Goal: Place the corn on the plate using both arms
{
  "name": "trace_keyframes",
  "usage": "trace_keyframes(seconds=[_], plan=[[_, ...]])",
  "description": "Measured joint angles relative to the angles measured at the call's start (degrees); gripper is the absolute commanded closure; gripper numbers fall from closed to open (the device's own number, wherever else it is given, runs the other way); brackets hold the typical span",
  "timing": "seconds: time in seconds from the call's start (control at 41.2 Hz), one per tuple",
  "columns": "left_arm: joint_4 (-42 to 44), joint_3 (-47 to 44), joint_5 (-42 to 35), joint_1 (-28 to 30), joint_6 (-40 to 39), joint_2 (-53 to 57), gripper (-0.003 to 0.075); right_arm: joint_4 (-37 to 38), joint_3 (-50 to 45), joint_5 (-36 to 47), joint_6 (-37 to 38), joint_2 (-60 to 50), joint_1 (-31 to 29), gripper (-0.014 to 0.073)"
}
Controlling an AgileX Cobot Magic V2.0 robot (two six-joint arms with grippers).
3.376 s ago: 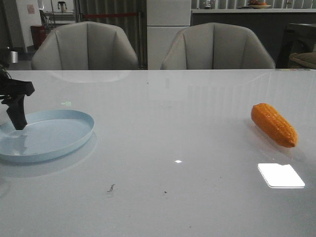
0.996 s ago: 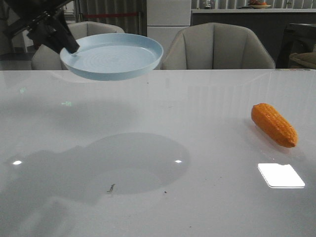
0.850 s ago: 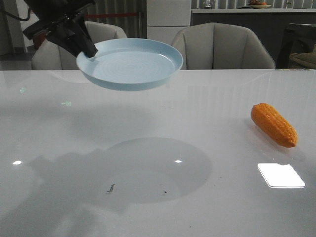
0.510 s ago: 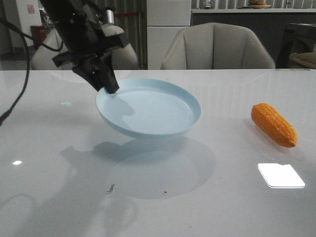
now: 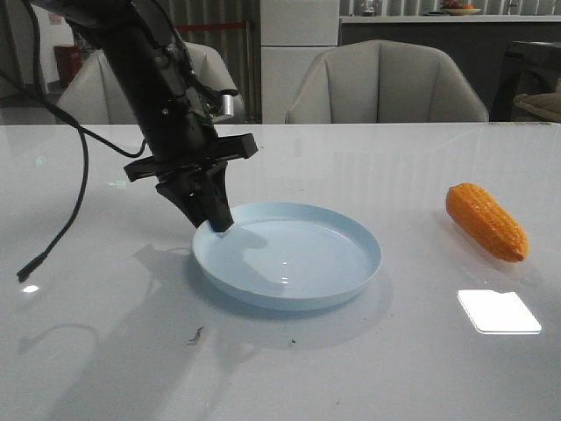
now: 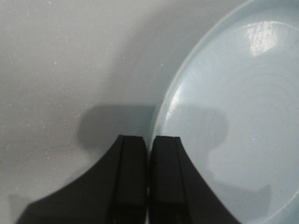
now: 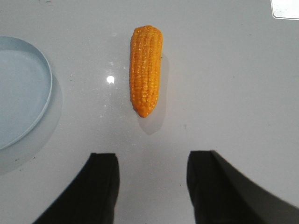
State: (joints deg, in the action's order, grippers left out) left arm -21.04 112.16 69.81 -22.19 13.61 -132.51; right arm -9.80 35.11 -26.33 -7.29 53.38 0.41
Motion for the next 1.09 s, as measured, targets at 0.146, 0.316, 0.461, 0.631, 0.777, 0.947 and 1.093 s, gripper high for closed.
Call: trace_keyframes(seconds=[0.146, 0.316, 0.461, 0.631, 0.777, 0.947, 1.093], plan=[[1.19, 0.43, 0.00, -0.25, 0.22, -0.08, 0.0354, 0.00, 0.00, -0.10, 0.00, 0.00, 0.00, 0.0146], [3.59, 2.09, 0.10, -0.25, 0.34, -0.08, 0.0168, 0.00, 0.00, -0.22, 0.00, 0.00, 0.00, 0.0146], [4.41, 6.81, 0.32, -0.25, 0.34, -0.08, 0.0211, 0.00, 0.00, -0.47, 0.00, 0.00, 0.00, 0.0146], [6.05, 14.29, 0.64, -0.25, 0.34, -0.08, 0.0247, 0.00, 0.00, -0.67, 0.00, 0.00, 0.00, 0.0146], [10.90, 19.91, 0.88, -0.25, 0.23, 1.43, 0.0310, 0.00, 0.00, -0.69, 0.00, 0.00, 0.00, 0.0146], [18.32, 22.21, 1.85, 0.41, -2.52, 6.00, 0.0387, 0.00, 0.00, -0.69, 0.00, 0.53, 0.00, 0.0146], [21.75, 22.22, 2.24, 3.76, -3.24, 11.12, 0.0453, 0.00, 0.00, -0.79, 0.00, 1.02, 0.00, 0.0146]])
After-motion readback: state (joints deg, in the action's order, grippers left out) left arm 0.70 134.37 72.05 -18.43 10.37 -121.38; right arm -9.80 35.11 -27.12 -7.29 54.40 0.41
